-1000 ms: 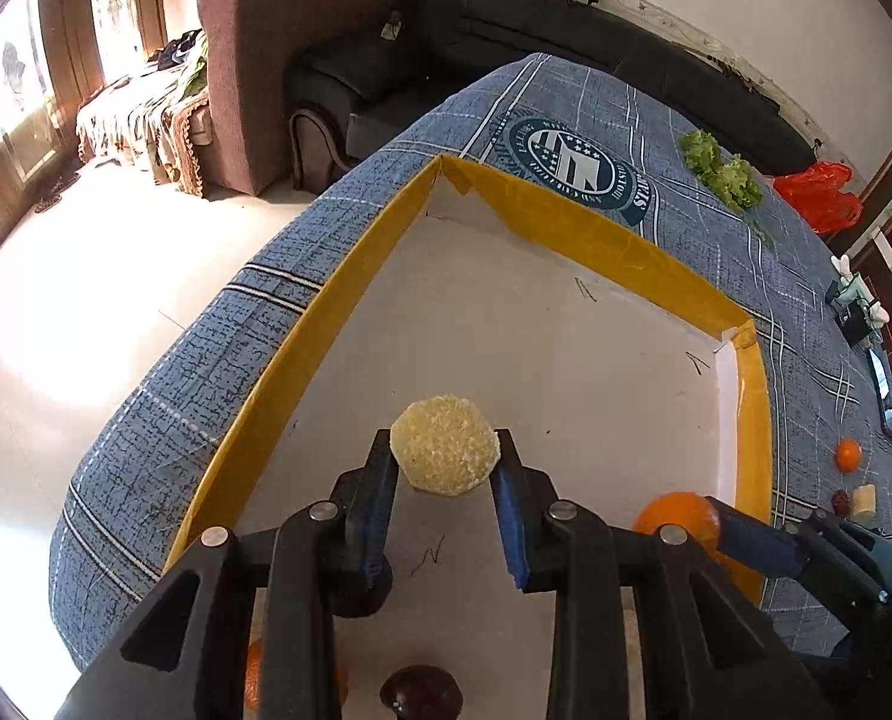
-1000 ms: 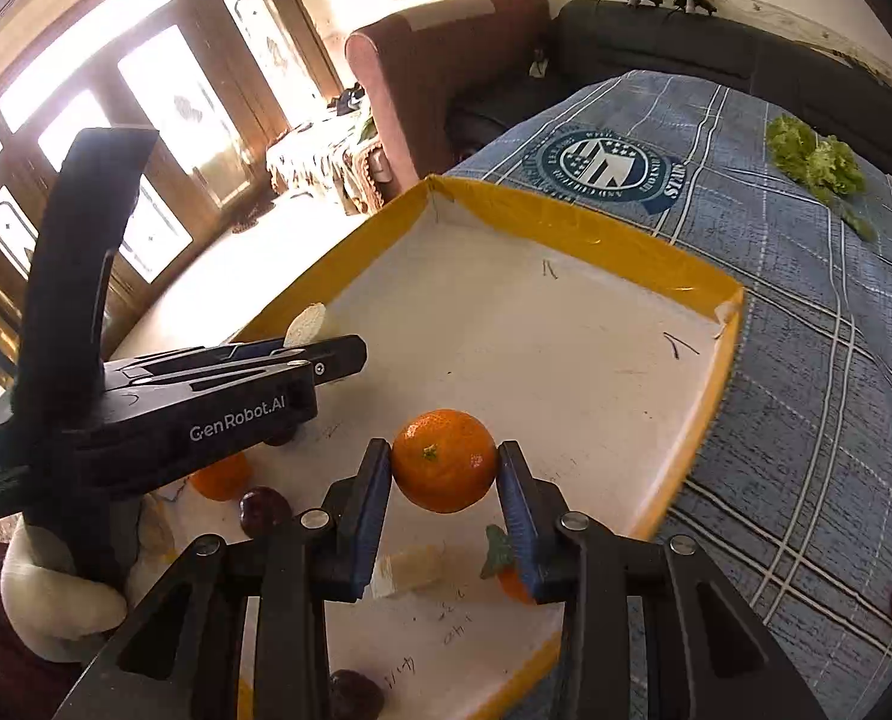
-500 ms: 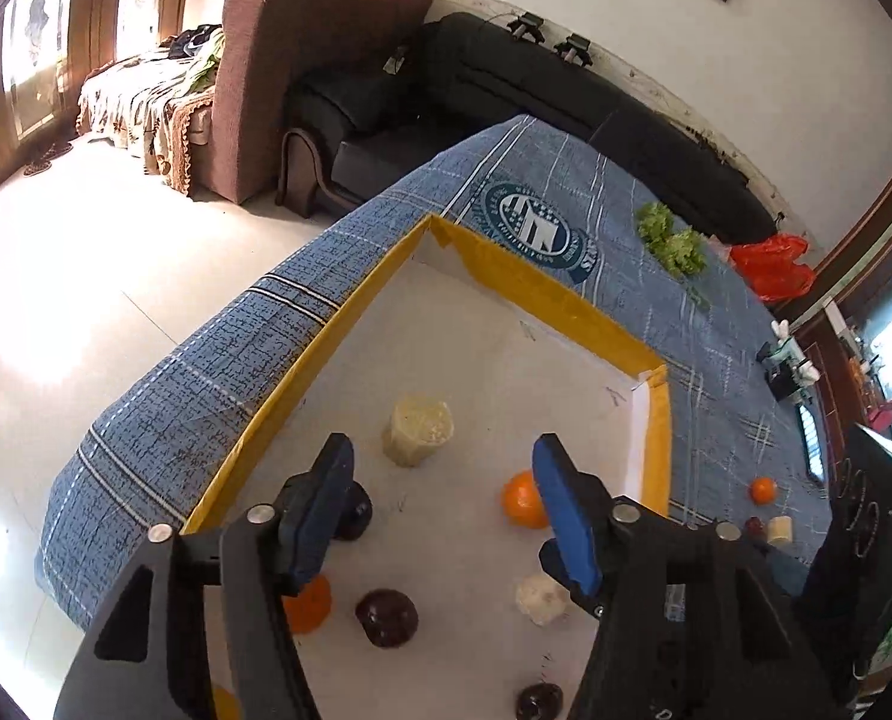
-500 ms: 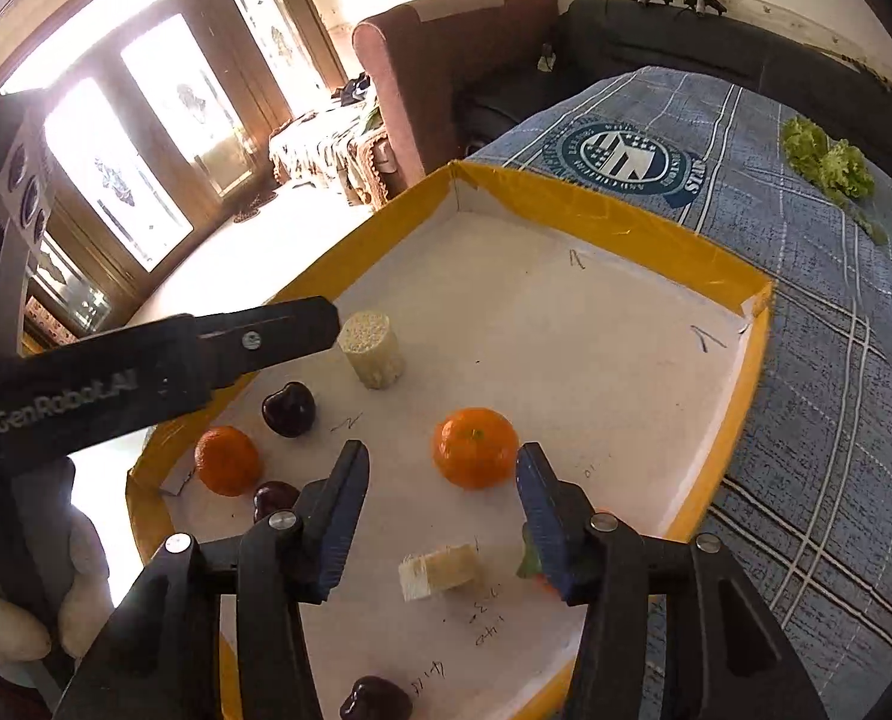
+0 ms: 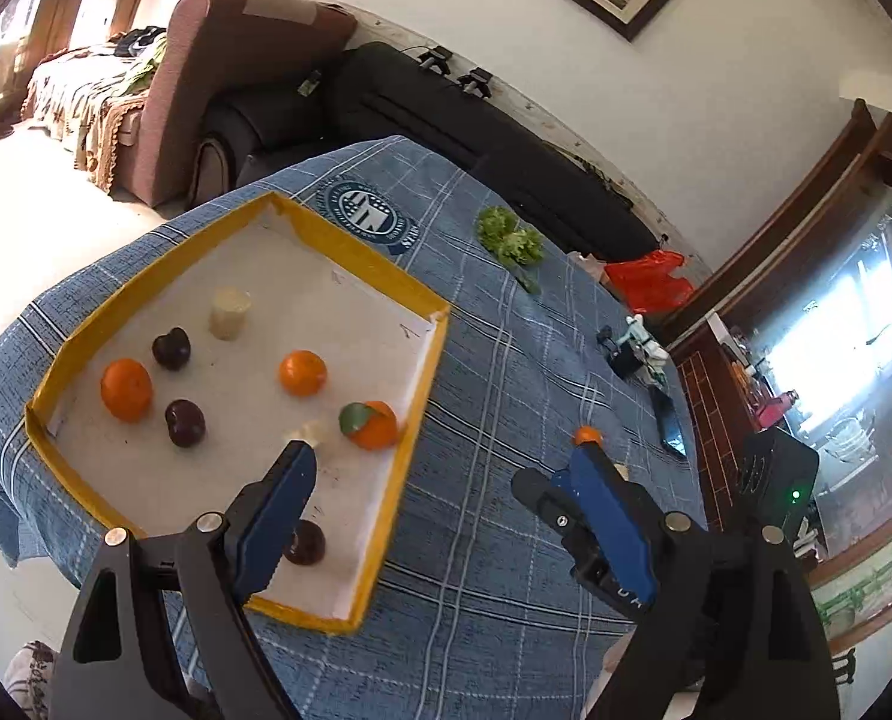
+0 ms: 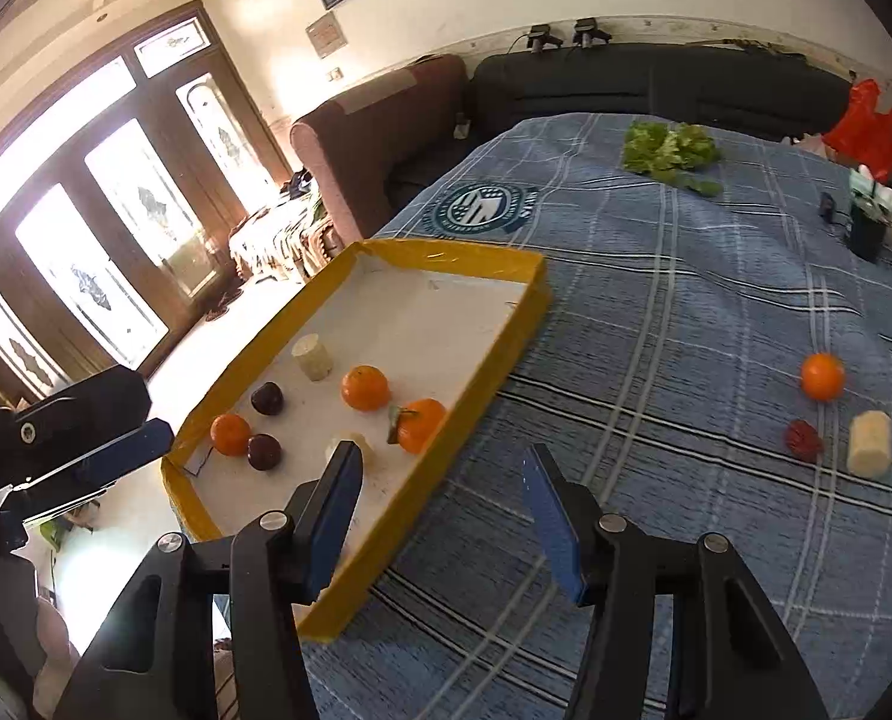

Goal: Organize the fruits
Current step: 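Lift both tools and move them back toward the remaining fruit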

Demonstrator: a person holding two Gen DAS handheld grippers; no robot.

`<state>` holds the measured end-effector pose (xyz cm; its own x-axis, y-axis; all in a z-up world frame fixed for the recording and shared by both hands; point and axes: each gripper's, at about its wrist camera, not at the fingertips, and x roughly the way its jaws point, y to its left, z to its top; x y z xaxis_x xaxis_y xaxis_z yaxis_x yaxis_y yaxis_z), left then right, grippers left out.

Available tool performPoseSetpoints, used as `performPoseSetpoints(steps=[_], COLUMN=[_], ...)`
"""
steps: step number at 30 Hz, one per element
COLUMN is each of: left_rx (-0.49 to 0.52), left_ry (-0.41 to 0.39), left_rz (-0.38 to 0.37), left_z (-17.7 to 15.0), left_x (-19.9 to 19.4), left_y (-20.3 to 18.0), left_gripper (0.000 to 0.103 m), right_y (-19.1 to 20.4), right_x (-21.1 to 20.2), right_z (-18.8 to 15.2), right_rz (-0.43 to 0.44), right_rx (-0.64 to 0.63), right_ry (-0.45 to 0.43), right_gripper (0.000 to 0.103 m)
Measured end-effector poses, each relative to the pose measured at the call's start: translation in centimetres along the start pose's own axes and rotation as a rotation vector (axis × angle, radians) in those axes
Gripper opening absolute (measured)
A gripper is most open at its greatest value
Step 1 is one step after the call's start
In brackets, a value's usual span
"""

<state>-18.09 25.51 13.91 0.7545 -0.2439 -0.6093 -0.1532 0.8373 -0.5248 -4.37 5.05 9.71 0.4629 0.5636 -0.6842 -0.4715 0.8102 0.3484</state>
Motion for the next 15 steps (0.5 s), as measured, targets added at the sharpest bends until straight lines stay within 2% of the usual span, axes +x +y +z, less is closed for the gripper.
performPoseSetpoints(steps=[8, 9, 11, 15], left_rx=[0.125, 0.141, 0.163, 0.165], left_ry=[-0.056, -0.07, -0.084, -0.046], left_rz=[-0.13, -0.132, -0.127, -0.094], left_z=[-1.8, -1.7, -1.8, -2.1], left_x=[-4.3, -4.6, -4.8, -2.1], left_y=[-6.2, -6.7, -7.3, -7.4], left_gripper=[0.087, 0.088, 0.092, 0.092], right_y=[-8.1, -8.9, -11.4, -15.8], right_x=[-9.6, -10.9, -13.5, -14.5], right_z=[0.4, 0.6, 0.9, 0.5], right_rz=[-0.088, -0.093, -0.118, -0.196], right_rx=[0.158, 0.176, 0.225, 0.284], right_ry=[-0.147, -0.169, -0.223, -0.235], right_gripper=[0.061, 0.061, 0.072, 0.074])
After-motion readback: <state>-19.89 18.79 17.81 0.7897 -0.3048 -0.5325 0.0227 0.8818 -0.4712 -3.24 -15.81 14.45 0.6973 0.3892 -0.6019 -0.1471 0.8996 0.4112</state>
